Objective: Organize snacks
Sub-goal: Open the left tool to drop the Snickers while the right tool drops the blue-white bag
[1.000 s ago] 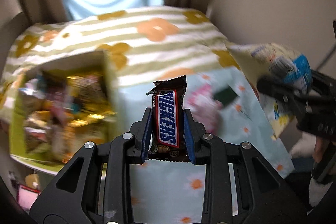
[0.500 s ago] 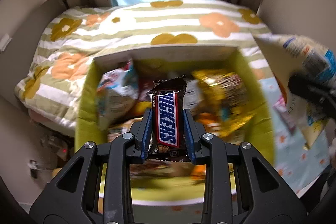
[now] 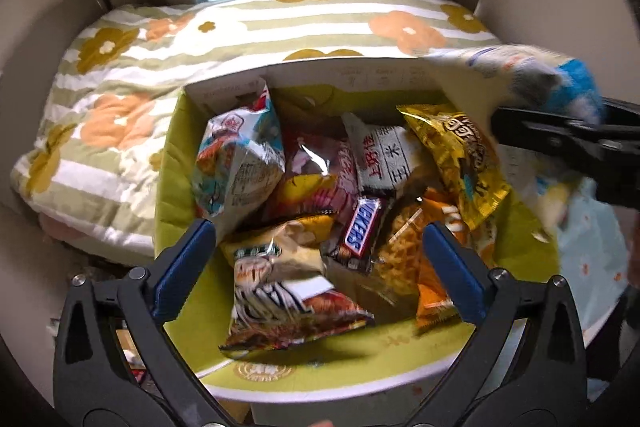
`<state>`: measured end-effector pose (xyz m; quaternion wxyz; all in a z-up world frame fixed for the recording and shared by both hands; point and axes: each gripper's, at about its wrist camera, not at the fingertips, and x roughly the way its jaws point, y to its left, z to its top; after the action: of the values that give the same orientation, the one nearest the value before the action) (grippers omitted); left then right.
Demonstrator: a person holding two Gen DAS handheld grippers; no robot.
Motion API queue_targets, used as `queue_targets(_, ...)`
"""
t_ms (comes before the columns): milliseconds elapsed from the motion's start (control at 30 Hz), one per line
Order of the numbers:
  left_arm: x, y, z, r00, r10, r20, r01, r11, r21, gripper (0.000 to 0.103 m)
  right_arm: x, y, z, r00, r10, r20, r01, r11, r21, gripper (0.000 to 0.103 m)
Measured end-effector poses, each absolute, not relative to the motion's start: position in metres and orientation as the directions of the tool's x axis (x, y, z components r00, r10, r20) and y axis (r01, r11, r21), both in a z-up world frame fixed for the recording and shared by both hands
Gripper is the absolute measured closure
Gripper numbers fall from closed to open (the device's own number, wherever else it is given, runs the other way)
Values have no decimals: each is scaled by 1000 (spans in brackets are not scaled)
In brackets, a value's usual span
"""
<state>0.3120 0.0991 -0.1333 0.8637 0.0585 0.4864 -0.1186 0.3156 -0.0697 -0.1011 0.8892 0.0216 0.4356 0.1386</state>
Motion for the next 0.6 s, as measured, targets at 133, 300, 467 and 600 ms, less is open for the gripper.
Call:
queue_targets(133, 306, 113, -135, 486, -140, -863, 243, 970, -20, 0, 326, -57, -111, 551, 273, -788, -235, 957, 167, 46)
queue_targets(300, 306, 124, -137, 489, -110, -865, 219, 976, 0, 0, 344, -37, -119, 532, 320, -784, -273, 941, 199, 5)
queue_targets(467, 301, 131, -135, 499, -111, -860, 199, 980, -10, 0, 335, -38, -116, 597, 331, -730, -308, 936, 172, 0)
queue_targets(600, 301, 129, -132, 504, -100, -858, 191, 982, -2, 0, 330, -44, -120, 580, 302, -757, -297, 943, 149, 0)
